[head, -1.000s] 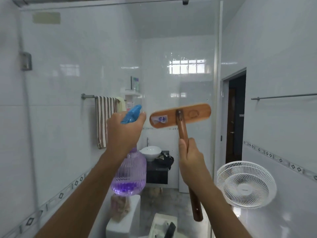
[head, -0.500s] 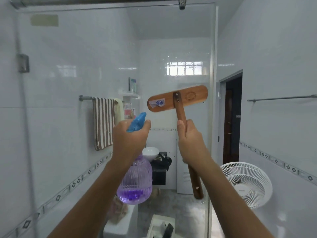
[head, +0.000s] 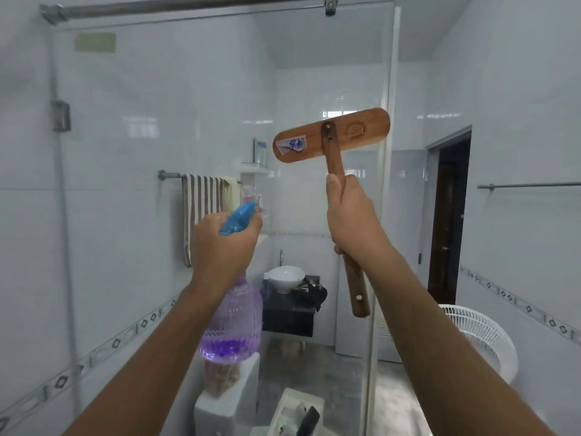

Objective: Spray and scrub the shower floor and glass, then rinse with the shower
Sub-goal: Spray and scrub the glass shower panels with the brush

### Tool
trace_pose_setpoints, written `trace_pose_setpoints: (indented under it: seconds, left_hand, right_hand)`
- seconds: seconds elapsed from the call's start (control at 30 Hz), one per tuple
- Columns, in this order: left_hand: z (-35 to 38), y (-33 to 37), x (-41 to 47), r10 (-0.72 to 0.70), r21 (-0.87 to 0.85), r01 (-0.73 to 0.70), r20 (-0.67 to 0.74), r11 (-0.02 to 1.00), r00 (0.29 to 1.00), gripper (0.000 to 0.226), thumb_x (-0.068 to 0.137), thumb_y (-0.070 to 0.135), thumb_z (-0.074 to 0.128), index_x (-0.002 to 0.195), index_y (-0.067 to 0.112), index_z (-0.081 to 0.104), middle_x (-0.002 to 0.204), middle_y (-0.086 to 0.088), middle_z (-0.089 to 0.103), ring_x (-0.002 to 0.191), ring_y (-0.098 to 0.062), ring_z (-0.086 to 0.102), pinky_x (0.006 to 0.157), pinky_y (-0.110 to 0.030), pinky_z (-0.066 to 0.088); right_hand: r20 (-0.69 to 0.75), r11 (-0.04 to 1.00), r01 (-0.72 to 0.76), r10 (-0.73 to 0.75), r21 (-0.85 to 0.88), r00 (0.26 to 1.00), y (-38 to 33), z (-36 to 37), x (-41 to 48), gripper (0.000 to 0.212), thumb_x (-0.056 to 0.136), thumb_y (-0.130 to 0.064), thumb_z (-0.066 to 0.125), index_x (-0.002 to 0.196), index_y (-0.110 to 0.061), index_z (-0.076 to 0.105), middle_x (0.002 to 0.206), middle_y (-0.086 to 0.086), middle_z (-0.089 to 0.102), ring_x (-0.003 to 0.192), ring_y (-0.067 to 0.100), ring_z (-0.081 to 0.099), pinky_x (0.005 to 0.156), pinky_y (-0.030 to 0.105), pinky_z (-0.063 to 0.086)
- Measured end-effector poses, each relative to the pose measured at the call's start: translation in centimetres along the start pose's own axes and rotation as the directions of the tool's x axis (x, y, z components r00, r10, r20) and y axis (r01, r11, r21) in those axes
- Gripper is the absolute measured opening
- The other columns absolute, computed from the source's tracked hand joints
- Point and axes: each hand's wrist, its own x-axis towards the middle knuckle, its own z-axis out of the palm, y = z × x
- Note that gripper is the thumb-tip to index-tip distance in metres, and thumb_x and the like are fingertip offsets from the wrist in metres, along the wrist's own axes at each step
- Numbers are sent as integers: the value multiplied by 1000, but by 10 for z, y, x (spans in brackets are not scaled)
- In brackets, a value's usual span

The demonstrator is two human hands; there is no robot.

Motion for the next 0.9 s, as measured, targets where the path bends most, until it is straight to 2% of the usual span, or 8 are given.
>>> trace_pose_setpoints:
  seconds: [0.13,0.23,0.3,0.37,0.43,0.57,0.77,0.9]
  left_hand:
    - [-1,11,-14,-6,40,7,-36,999,999,33,90,42,71,74,13,67,69,-15,66,63,-35,66,59,-50,60]
    - [-4,14,-29,3,66,1,-57,998,998,38,91,38,71,68,8,65,59,-11,59,50,-27,55,50,-35,49]
    - [-5,12,-39,-31,71,34,-45,997,998,37,91,38,70,71,7,67,62,-12,62,51,-26,55,48,-28,45]
    - [-6,12,-44,-49,63,50,-29,997,998,37,91,40,69,77,6,70,69,-17,67,59,-33,64,50,-34,52]
    - [-5,11,-45,-43,68,45,-24,997,999,37,92,40,69,78,5,70,71,-20,67,65,-38,66,54,-43,57]
    - [-3,9,-44,-52,68,53,-23,996,998,31,92,42,67,85,11,68,74,-13,67,67,-32,67,59,-34,58]
    - [-10,6,-46,-64,32,65,-30,997,997,32,92,34,70,81,4,70,73,-19,67,69,-38,67,55,-30,51]
    - [-13,6,-51,-68,59,69,-11,996,998,32,91,36,71,82,6,71,74,-17,68,69,-36,68,60,-42,59]
  right_hand:
    - [63,999,-42,41,10,997,58,20,-57,32,104,-52,29,110,-26,46,75,-2,55,59,8,54,53,23,51]
    - [112,991,-116,108,63,988,99,33,-109,34,102,-51,32,107,-22,49,77,1,60,61,10,59,54,18,52]
    - [148,979,-184,169,91,974,101,34,-119,30,105,-46,34,110,-20,50,82,1,63,65,11,63,54,12,49]
    - [146,976,-188,171,106,974,83,29,-102,31,106,-44,34,112,-19,51,83,2,61,65,10,62,52,9,47]
    - [98,990,-126,119,70,988,54,18,-69,34,107,-47,31,113,-19,49,79,0,56,61,8,56,49,15,44]
    - [54,992,-72,67,100,996,9,-4,-17,36,106,-52,26,116,-23,45,84,1,55,63,12,56,53,29,54]
    - [112,986,-163,158,34,981,87,40,-107,34,106,-46,32,114,-19,52,78,-4,56,61,6,55,50,12,41]
    - [112,977,-202,194,68,975,108,55,-152,25,106,-46,31,101,-31,50,83,-7,61,70,8,61,55,10,47]
